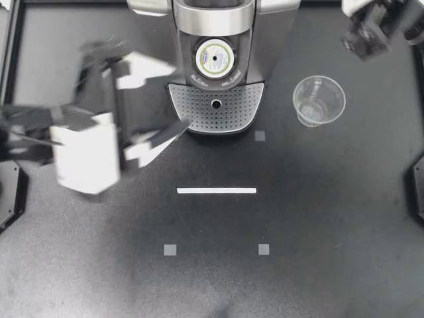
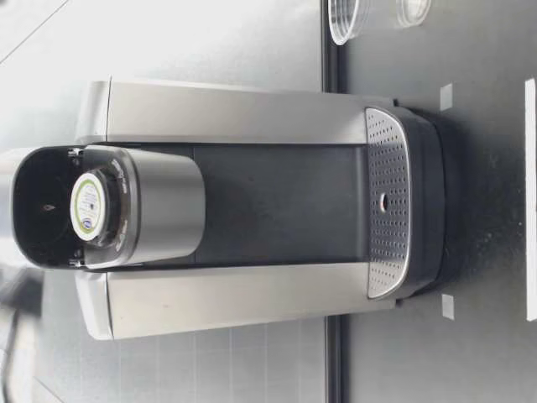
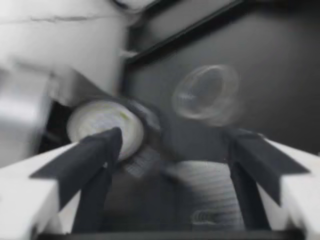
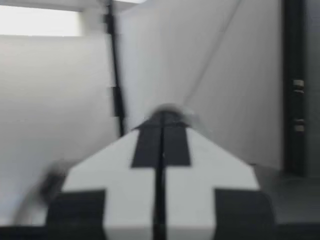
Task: Place the coffee capsule inside the capsule container, then place the cup onto the center of the cup tray, then push the 'Hot Water' and 'Travel Mug' buttons.
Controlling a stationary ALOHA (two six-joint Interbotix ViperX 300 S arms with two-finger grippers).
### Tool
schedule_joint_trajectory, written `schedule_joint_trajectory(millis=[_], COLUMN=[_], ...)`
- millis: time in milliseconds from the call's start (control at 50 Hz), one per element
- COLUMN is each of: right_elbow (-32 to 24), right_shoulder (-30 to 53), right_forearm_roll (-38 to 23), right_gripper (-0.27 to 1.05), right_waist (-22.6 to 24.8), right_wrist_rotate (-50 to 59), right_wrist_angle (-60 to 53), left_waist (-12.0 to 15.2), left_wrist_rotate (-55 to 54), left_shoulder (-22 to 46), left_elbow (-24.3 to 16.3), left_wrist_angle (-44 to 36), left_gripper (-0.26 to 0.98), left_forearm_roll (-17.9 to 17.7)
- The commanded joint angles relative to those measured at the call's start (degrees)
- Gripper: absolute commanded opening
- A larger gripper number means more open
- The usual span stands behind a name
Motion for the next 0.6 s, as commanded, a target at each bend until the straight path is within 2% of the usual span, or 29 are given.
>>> schedule_joint_trajectory(millis=[0, 120, 260, 380, 580], right_elbow=[-3.87, -8.35, -13.45, -17.58, -21.01], right_shoulder=[1.93, 5.89, 9.84, 12.74, 15.56], right_forearm_roll=[0.7, 0.7, 0.53, 0.18, -0.18], right_gripper=[0.05, 0.05, 0.05, 0.05, 0.05], right_waist=[-2.64, -4.48, -5.45, -5.45, -5.36], right_wrist_rotate=[-0.09, -0.18, -0.26, -0.09, 0.26], right_wrist_angle=[0.35, 3.6, 7.12, 9.84, 14.06], left_waist=[0.0, 0.0, 0.0, -0.09, 0.0], left_wrist_rotate=[-9.58, -20.48, -26.1, -26.46, -26.28], left_shoulder=[-5.62, -11.6, -17.4, -19.42, -20.04], left_elbow=[5.1, 11.51, 16.79, 19.07, 20.13], left_wrist_angle=[-5.89, -11.87, -17.75, -20.83, -21.45], left_gripper=[0.72, 0.71, 0.63, 0.49, 0.31], left_forearm_roll=[0.35, 0.35, 0.26, -0.09, -0.09])
